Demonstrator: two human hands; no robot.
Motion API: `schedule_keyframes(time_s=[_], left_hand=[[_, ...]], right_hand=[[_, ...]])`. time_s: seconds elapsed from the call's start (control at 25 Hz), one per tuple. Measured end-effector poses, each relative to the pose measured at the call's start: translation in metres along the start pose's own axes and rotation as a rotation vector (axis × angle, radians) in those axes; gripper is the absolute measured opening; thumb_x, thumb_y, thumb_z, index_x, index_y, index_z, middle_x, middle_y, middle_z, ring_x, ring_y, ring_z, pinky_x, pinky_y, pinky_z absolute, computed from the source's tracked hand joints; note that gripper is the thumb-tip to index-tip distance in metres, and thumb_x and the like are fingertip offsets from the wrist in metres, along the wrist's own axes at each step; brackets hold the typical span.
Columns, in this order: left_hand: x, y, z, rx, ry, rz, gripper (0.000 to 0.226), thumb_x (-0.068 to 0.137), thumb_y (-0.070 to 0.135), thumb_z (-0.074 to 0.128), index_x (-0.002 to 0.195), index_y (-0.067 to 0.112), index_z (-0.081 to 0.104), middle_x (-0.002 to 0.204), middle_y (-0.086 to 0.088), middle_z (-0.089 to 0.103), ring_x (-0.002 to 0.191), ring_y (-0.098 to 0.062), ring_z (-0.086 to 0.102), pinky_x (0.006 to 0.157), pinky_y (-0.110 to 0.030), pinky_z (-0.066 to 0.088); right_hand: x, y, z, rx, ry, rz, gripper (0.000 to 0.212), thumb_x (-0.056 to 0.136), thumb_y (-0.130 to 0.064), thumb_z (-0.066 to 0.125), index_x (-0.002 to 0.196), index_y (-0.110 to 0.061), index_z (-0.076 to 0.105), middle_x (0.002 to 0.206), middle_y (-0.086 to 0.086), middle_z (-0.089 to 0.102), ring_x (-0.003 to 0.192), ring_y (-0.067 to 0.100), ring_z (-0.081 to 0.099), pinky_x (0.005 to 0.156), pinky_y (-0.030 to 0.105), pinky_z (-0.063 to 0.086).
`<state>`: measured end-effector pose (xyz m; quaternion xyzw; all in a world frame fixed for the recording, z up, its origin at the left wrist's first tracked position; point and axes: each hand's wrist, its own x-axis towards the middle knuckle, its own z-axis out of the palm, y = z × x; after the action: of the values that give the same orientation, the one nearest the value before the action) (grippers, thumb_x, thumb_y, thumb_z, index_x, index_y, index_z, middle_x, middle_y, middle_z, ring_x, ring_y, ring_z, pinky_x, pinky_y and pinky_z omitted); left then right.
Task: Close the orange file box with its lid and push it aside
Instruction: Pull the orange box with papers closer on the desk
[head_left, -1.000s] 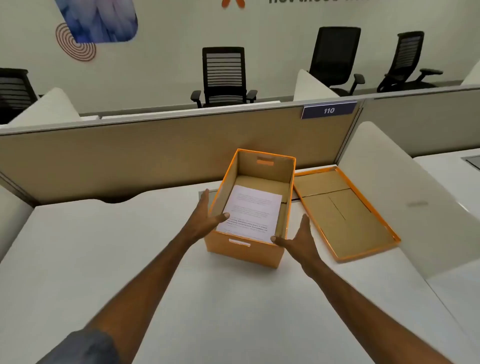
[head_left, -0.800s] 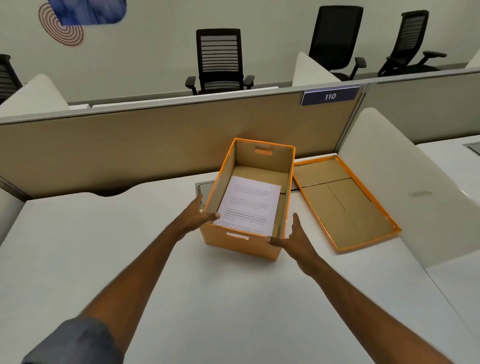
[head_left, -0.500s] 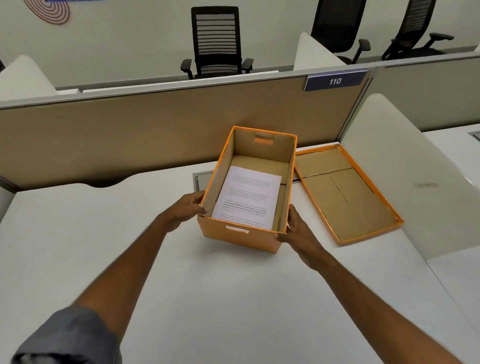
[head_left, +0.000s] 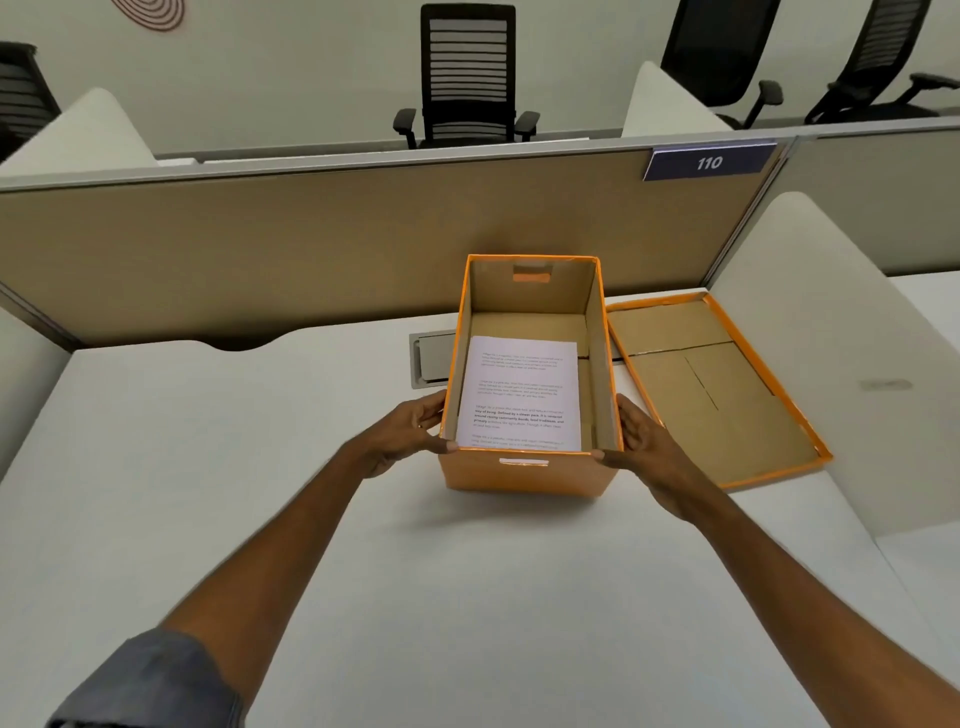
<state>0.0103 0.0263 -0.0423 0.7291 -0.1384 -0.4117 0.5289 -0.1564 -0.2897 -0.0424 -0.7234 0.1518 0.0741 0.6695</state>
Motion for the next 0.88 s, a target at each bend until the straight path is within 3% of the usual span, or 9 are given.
schedule_keyframes(time_s=[0.12,0.28,0.4,0.52,0.68,0.76,0.88], left_hand=[[-0.03,-0.003,0.009,-0.005,0.057,0.043,0.094,0.083,-0.002,0.077,0.159,0.023,0.029,0.162,0.005,0.039,0.151,-0.016,0.035,0.115,-0.04,0.044],[-0.091,-0.011,0.017,0.003,0.165,0.093,0.095,0.081,0.01,0.082,0.158,0.031,0.03,0.158,0.013,0.043,0.142,-0.006,0.041,0.089,-0.016,0.054],[-0.142,-0.023,0.022,0.018,0.245,0.107,0.094,0.079,0.018,0.085,0.156,0.037,0.033,0.155,0.021,0.045,0.138,-0.001,0.045,0.099,-0.027,0.053],[-0.186,-0.041,0.022,0.031,0.278,0.1,0.094,0.078,0.021,0.087,0.153,0.044,0.036,0.152,0.027,0.047,0.139,0.004,0.046,0.108,-0.037,0.049],[-0.225,-0.078,0.02,0.062,0.305,0.048,0.095,0.076,0.027,0.088,0.151,0.049,0.035,0.146,0.036,0.049,0.13,0.018,0.048,0.101,-0.022,0.05],[-0.237,-0.095,0.02,0.053,0.327,0.019,0.094,0.074,0.026,0.089,0.148,0.052,0.038,0.139,0.04,0.052,0.126,0.02,0.049,0.093,-0.012,0.051],[-0.247,-0.116,0.019,0.053,0.333,-0.017,0.093,0.072,0.022,0.09,0.143,0.055,0.039,0.131,0.045,0.055,0.123,0.023,0.049,0.09,-0.009,0.052]], right_hand=[[-0.018,-0.009,0.009,-0.037,-0.02,-0.028,0.089,0.085,-0.007,0.08,0.156,-0.038,0.036,0.147,-0.023,0.057,0.137,0.002,0.054,0.108,0.034,0.052],[-0.052,-0.017,0.032,-0.063,-0.02,-0.075,0.093,0.077,-0.026,0.088,0.147,-0.055,0.034,0.138,-0.04,0.056,0.128,-0.011,0.056,0.096,0.019,0.056],[-0.078,-0.017,0.052,-0.086,-0.062,-0.107,0.091,0.079,-0.025,0.085,0.146,-0.058,0.033,0.141,-0.039,0.054,0.13,-0.012,0.055,0.09,0.011,0.054],[-0.098,-0.007,0.075,-0.101,-0.108,-0.113,0.094,0.082,-0.022,0.084,0.153,-0.052,0.03,0.147,-0.035,0.051,0.135,-0.008,0.052,0.101,0.019,0.053],[-0.113,0.009,0.108,-0.153,-0.151,-0.1,0.095,0.082,-0.026,0.083,0.155,-0.051,0.027,0.151,-0.031,0.049,0.139,-0.002,0.05,0.112,0.036,0.048],[-0.114,0.016,0.123,-0.186,-0.178,-0.103,0.094,0.082,-0.029,0.082,0.154,-0.053,0.027,0.151,-0.03,0.049,0.14,0.0,0.05,0.114,0.04,0.047],[-0.113,0.029,0.14,-0.205,-0.223,-0.091,0.091,0.084,-0.026,0.081,0.149,-0.062,0.029,0.15,-0.032,0.049,0.14,0.0,0.05,0.115,0.041,0.045]])
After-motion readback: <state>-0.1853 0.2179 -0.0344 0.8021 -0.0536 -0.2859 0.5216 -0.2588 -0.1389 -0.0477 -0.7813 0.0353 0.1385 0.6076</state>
